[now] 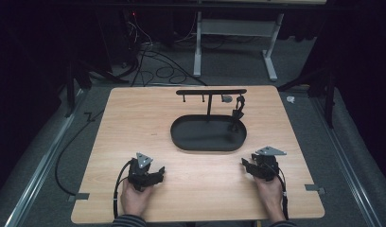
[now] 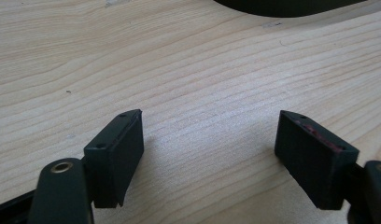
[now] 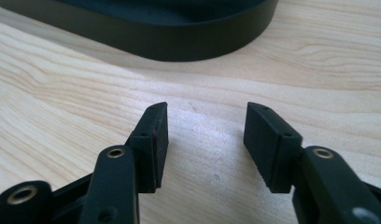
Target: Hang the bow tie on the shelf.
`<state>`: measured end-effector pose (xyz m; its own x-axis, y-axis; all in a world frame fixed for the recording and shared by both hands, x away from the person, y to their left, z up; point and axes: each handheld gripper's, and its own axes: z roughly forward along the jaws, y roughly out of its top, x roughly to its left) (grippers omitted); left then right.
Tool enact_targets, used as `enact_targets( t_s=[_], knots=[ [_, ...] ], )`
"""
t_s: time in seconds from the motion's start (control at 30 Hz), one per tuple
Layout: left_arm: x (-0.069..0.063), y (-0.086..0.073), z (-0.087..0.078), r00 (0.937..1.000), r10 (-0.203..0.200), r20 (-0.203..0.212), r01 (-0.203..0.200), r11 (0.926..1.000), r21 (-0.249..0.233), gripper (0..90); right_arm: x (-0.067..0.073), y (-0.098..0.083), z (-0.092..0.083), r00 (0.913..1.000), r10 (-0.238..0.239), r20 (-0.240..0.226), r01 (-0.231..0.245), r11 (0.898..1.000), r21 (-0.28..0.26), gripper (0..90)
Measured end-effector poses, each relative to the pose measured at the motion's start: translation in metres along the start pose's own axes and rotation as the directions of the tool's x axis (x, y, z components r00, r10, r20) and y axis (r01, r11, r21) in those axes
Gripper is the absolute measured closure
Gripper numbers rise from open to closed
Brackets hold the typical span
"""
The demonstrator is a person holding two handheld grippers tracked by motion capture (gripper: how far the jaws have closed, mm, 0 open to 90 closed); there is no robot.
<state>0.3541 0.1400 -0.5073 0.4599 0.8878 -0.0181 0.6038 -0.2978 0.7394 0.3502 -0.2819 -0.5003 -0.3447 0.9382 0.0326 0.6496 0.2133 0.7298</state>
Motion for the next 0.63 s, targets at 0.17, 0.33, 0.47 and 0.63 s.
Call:
enact_targets(
  t_s=[0.17,0.33,0.47,0.63],
  knots=[
    [0.0000,-0.0001,0.0000,1.0000,0.000,0.000,0.000,1.0000,0.000,24.3,0.0041,-0.0009,0.0017,0.9988,-0.039,0.030,0.039,0.999,-0.004,46.3],
    [0.0000,-0.0002,-0.0001,1.0000,-0.003,0.000,0.003,1.0000,-0.002,24.3,0.0041,-0.0007,0.0022,0.9989,-0.030,0.035,0.030,1.000,0.001,40.7],
    [-0.0001,-0.0002,-0.0001,1.0000,-0.003,0.000,0.003,1.0000,-0.002,24.3,0.0045,-0.0004,0.0024,0.9990,-0.020,0.041,0.020,1.000,0.002,40.1],
    [0.0000,-0.0003,-0.0001,1.0000,-0.002,0.001,0.002,1.0000,-0.001,24.3,0.0048,-0.0004,0.0025,0.9990,-0.027,0.037,0.026,1.000,0.005,37.7]
  ],
)
